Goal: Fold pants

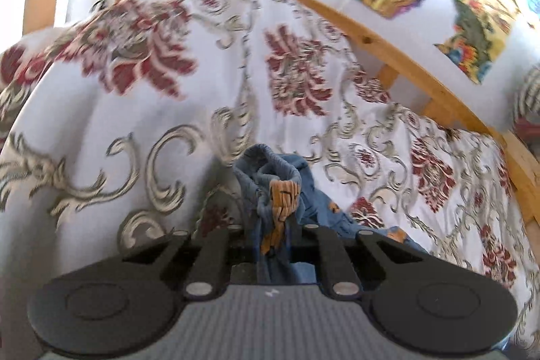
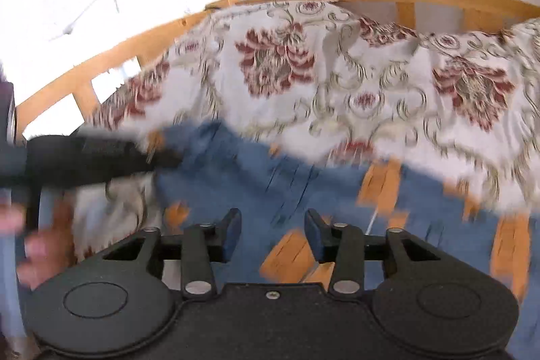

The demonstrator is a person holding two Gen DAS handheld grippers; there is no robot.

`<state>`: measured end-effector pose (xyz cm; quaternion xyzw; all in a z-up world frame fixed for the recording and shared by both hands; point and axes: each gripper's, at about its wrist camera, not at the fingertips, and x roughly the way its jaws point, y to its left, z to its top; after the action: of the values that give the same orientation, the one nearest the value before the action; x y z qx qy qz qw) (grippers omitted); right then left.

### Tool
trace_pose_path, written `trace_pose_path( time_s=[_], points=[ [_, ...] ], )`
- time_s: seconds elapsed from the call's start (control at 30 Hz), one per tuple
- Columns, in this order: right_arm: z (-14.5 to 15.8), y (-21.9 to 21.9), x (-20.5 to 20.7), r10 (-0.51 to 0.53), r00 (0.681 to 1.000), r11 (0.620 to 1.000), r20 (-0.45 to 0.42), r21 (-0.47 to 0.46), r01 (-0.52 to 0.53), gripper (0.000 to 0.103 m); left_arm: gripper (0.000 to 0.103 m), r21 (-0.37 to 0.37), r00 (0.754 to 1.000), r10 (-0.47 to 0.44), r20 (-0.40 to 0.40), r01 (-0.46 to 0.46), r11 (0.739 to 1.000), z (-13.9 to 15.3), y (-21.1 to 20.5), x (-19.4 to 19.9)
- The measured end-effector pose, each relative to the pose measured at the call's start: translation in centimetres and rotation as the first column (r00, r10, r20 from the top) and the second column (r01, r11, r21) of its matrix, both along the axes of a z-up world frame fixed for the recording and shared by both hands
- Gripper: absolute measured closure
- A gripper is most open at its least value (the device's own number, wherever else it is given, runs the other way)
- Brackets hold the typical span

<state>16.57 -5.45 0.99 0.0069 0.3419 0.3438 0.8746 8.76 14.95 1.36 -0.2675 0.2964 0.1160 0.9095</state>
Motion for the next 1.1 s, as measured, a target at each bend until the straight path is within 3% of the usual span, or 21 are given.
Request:
trace_pose_path(
  time_s=[0.1,0.17,0.23,0.4,0.47,0.63,0.67,0.77,0.9,1.1],
  points=[
    [1.7,0.3,7.0,0.110,0.979,0.992,-0.173,0.079,-0.097,0.043,0.090,0.056,0.999,-0.033,0.007,0.033,0.998,0.3,-0.8,-0.2],
    [2.1,2.2,11.2,0.206,0.938,0.976,-0.278,0.135,-0.174,0.041,0.090,0.066,0.999,-0.038,0.000,0.038,0.997,0.1,-1.2,-0.1],
    [2.6,5.4,14.1,0.271,0.900,0.962,-0.341,0.128,-0.241,0.037,0.090,0.072,0.999,-0.038,-0.004,0.038,0.997,-0.1,-1.3,-0.2],
    [4.2,12.8,15.6,0.375,0.813,0.922,-0.445,0.091,-0.376,0.034,0.090,0.120,0.998,-0.067,0.001,0.066,0.991,0.0,-1.9,-0.4],
    [5.0,14.3,15.2,0.379,0.796,0.913,-0.472,0.051,-0.404,0.035,0.090,0.127,0.997,-0.072,0.003,0.071,0.989,0.1,-2.1,-0.4],
    [5.4,16.4,12.8,0.381,0.806,0.885,-0.453,-0.073,-0.459,0.040,0.090,0.142,0.996,-0.088,0.001,0.087,0.986,0.2,-2.5,-0.2],
    [5.1,16.7,12.5,0.372,0.816,0.883,-0.442,-0.104,-0.458,0.044,0.090,0.144,0.996,-0.092,0.004,0.090,0.986,0.2,-2.6,-0.2],
    [4.1,16.9,11.9,0.340,0.842,0.884,-0.420,-0.162,-0.438,0.069,0.090,0.154,0.995,-0.100,0.012,0.097,0.983,0.5,-2.9,-0.3],
    [3.7,16.0,11.7,0.329,0.848,0.903,-0.416,-0.123,-0.410,0.091,0.090,0.168,0.995,-0.101,0.010,0.098,0.981,0.7,-3.2,-0.5],
    [5.5,11.7,10.8,0.307,0.877,0.943,-0.370,-0.010,-0.334,0.094,0.090,0.214,0.988,-0.148,0.043,0.136,0.967,2.2,-4.9,-0.7]
  ],
)
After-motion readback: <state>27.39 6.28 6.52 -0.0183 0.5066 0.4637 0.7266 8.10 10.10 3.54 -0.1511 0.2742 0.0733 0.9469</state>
